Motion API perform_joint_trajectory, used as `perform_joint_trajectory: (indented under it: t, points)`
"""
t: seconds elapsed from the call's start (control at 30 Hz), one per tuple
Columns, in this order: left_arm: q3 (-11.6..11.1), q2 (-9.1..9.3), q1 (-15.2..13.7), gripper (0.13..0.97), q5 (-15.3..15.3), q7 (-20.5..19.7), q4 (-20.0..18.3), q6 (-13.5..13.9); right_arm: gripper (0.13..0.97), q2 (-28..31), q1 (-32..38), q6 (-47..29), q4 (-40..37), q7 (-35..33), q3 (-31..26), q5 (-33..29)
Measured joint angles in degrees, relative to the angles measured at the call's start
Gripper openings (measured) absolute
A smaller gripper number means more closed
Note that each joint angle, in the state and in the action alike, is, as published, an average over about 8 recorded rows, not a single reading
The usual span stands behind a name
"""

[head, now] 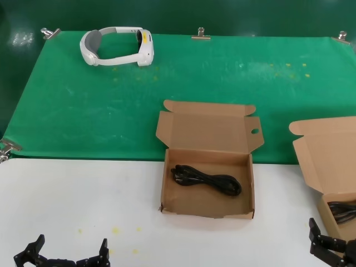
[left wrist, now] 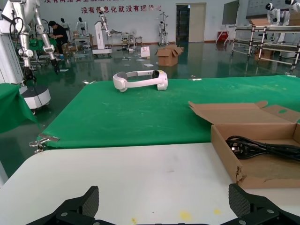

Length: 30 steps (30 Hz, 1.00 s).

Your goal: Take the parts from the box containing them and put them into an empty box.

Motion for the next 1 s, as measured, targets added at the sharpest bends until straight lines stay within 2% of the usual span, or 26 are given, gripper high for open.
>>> perform_joint_trajectory:
  t: [1.0]
  points:
    - [0.0,0.0,0.0,0.966,0.0,0.0,0.0,0.0,0.966,0.0,0.0,0.0,0.0,0.0,0.0,0.0]
